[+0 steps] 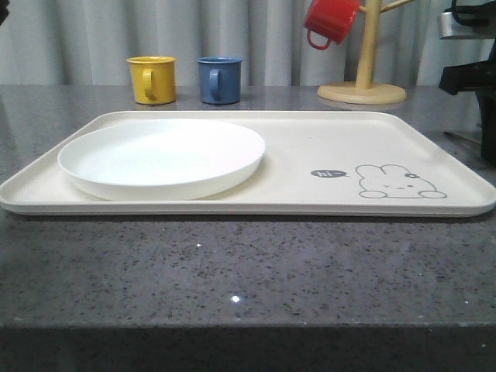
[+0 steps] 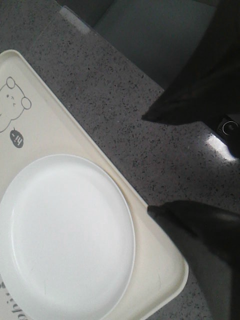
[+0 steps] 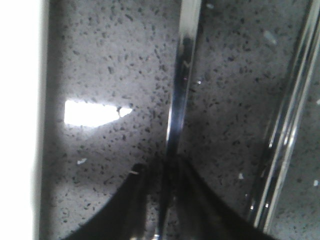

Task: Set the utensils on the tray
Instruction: 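Grasp the silver fork with the right gripper, then place the fork on the tray beside the plate and release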

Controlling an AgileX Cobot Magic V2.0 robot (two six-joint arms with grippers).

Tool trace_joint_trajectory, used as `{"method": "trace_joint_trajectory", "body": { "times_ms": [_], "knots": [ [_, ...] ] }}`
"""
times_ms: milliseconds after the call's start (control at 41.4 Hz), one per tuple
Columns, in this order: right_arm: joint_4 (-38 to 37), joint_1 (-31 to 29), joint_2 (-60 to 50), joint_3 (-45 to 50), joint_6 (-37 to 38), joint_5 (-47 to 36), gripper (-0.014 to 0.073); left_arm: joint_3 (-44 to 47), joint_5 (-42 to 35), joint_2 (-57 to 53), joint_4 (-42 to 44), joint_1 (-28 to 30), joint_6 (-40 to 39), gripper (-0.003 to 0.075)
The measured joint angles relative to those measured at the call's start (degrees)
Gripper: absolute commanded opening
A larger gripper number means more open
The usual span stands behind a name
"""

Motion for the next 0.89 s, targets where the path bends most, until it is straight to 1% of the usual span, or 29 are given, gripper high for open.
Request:
{"method": "trace_joint_trajectory", "body": {
  "times_ms": [48, 290, 532, 653, 725, 894],
  "knots": [
    [0.0, 0.0, 0.0, -0.09, 0.0, 0.0, 0.001, 0.0, 0.0, 0.0, 0.0, 0.0, 0.0, 0.0349],
    [0.0, 0.0, 0.0, -0.13, 0.0, 0.39, 0.0012, 0.0, 0.0, 0.0, 0.0, 0.0, 0.0, 0.0349],
    [0.11, 1.13, -4.19, -1.23, 0.0, 4.29, 0.0012, 0.0, 0.0, 0.0, 0.0, 0.0, 0.0, 0.0349],
    [1.61, 4.1, -5.68, -4.18, 0.0, 7.82, 0.0013, 0.0, 0.0, 0.0, 0.0, 0.0, 0.0, 0.0349],
    [2.62, 7.02, -5.79, -5.88, 0.0, 9.34, 0.0013, 0.0, 0.0, 0.0, 0.0, 0.0, 0.0, 0.0349],
    [5.82, 14.42, -5.79, -7.82, 0.86, 9.47, 0.0014, 0.0, 0.0, 0.0, 0.0, 0.0, 0.0, 0.0349]
  ]
}}
